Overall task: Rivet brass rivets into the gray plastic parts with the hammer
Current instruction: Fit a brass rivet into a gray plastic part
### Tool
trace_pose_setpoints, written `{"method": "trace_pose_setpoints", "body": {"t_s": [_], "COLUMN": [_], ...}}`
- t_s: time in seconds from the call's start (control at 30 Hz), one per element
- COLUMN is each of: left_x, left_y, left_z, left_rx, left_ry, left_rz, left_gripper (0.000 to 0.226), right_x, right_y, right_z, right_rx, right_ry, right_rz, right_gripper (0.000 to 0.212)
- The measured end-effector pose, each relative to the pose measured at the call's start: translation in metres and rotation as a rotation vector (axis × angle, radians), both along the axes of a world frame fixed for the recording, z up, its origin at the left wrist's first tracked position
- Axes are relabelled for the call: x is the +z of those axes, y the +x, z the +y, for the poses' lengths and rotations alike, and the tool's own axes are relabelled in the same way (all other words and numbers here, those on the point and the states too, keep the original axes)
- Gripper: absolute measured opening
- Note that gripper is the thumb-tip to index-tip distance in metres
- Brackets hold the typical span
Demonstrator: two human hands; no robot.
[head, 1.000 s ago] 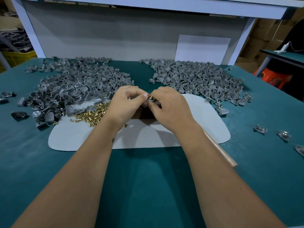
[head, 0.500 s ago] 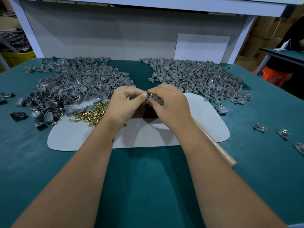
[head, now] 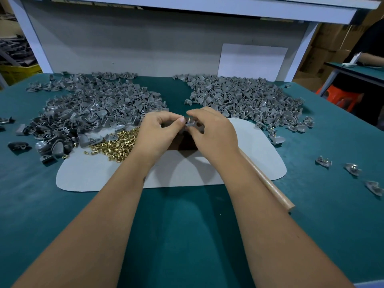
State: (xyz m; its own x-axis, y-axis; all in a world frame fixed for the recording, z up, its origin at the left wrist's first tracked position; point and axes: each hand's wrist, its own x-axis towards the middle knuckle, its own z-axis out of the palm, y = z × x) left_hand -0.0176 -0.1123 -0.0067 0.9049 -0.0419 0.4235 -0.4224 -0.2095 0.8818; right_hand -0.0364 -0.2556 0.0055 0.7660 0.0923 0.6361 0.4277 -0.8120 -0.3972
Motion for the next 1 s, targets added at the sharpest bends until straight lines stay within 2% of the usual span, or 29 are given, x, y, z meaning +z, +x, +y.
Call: {"method": "trace_pose_setpoints", "body": {"t_s": [0.07, 0.17, 0.23, 0.3, 0.37, 0.67, 0.77, 0.83, 1.0], "left_x": [-0.005, -0.01, -0.01, -0.009, -0.007, -0.002, -0.003, -0.004, -0.006], "left_y": [0.003, 0.002, 0.0, -0.001, -0.002, -0.002, 0.0, 0.0, 0.0], "left_z": [-0.005, -0.01, -0.011, -0.011, -0.011, -0.004, -0.002, -0.001, -0.001], "left_rx": [0.116, 0.241, 0.273, 0.28, 0.28, 0.201, 0.178, 0.174, 0.192], "left_ry": [0.053, 0.191, 0.235, 0.255, 0.242, 0.191, 0.171, 0.157, 0.156], "left_rz": [0.001, 0.009, 0.011, 0.012, 0.02, 0.085, 0.099, 0.093, 0.09], "left_gripper": [0.016, 0.008, 0.008, 0.008, 0.006, 0.017, 0.016, 0.017, 0.014], "right_x": [0.005, 0.012, 0.011, 0.007, 0.003, 0.012, 0.016, 0.019, 0.026], "right_y": [-0.002, -0.012, -0.022, -0.035, -0.043, -0.04, -0.042, -0.044, -0.054], "right_z": [-0.005, -0.026, -0.044, -0.052, -0.05, -0.038, -0.04, -0.042, -0.049], "right_rx": [-0.053, -0.286, -0.471, -0.519, -0.508, -0.463, -0.518, -0.597, -0.683], "right_ry": [0.004, 0.031, -0.05, -0.156, -0.239, -0.223, -0.138, -0.114, -0.103], "right_rz": [0.098, 0.186, 0.356, 0.547, 0.625, 0.628, 0.555, 0.494, 0.362], "right_gripper": [0.043, 0.036, 0.035, 0.036, 0.038, 0.033, 0.014, 0.019, 0.016]}}
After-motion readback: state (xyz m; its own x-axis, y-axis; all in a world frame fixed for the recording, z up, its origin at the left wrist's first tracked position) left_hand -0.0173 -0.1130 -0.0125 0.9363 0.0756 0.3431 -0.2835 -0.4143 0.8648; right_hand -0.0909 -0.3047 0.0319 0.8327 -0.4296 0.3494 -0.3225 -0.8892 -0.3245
